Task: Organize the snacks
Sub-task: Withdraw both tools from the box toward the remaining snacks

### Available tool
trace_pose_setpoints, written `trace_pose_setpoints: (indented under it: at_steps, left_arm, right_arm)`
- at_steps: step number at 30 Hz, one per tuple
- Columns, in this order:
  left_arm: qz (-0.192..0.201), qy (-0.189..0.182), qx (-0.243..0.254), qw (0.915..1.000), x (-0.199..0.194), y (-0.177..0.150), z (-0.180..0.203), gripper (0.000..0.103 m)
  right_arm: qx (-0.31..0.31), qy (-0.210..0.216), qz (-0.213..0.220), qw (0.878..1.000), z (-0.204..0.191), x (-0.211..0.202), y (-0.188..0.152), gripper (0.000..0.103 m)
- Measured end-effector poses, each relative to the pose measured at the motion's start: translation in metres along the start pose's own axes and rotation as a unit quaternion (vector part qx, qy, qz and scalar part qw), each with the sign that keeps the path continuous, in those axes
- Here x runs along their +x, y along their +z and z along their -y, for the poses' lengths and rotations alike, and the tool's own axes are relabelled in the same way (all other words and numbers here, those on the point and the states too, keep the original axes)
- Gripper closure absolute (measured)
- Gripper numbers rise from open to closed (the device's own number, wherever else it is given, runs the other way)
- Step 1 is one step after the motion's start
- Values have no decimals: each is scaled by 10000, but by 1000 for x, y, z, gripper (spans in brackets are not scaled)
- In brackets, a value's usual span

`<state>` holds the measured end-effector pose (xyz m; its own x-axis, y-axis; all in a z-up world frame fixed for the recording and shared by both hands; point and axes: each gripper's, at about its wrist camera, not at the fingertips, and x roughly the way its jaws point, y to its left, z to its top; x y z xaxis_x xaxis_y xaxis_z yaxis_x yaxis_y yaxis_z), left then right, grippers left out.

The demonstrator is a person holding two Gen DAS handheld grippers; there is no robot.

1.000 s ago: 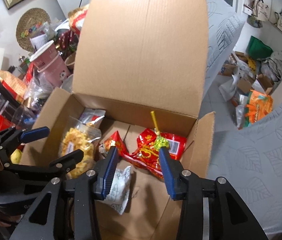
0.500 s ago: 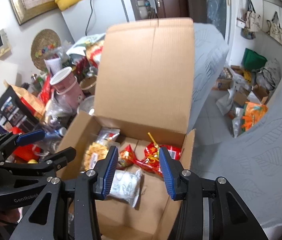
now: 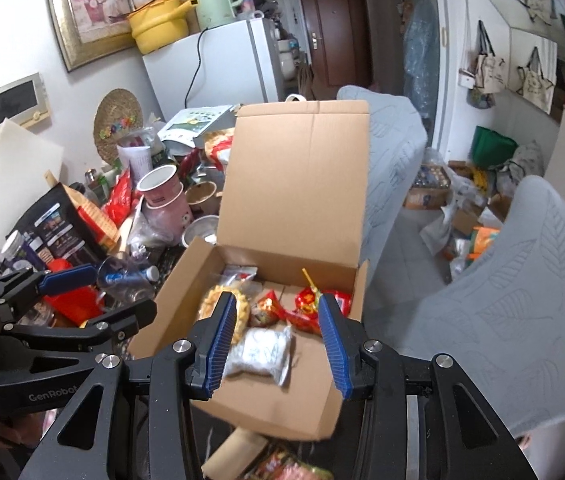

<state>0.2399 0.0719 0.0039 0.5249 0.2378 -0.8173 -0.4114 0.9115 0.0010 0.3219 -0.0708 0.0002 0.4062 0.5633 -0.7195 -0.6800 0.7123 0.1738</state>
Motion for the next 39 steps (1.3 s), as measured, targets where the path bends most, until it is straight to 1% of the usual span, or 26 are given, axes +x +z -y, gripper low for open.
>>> trace_pose_setpoints:
  at_steps: [4,9,16,22,28,33,34,35,36,39]
  left_arm:
    - [-17,-136,32,9999,-15,-15,4,22]
    - [3,-316,149,9994,-32,-37,8,22]
    - [-34,-301,446,9985,-48,-66,16,22]
    - [-167,-409,634,9970,-52,-90,23,22]
    - [-367,-644,801,9940,-54,-116,33,22]
    - [-514,-674,962,9918,-51,-132,44,22]
    - [-556,-712,994,9909,-50,-136,47,22]
    - [-579,-731,1013,9905,-49,-139,48,22]
    - [-617,-754,1043,9898,-47,-142,51,22]
    - [-741,-818,1081,9880,-40,-148,56,22]
  right_arm:
    - [67,-57,56,9999,-4,-20,-15,61]
    - [160,-100,24,9998,-9,-38,-39,61]
    - [309,-113,-76,9994,-15,-56,-72,61]
    - [455,-126,-210,9987,-16,-65,-101,61]
    - [620,-194,-359,9972,-15,-76,-132,61]
    - [721,-226,-496,9959,-14,-79,-156,61]
    - [766,-240,-546,9953,-12,-79,-161,60]
    - [808,-245,-575,9948,-11,-79,-165,56]
    - [854,-249,-595,9943,-10,-78,-168,54]
    - [1009,-268,-698,9921,-3,-76,-180,54]
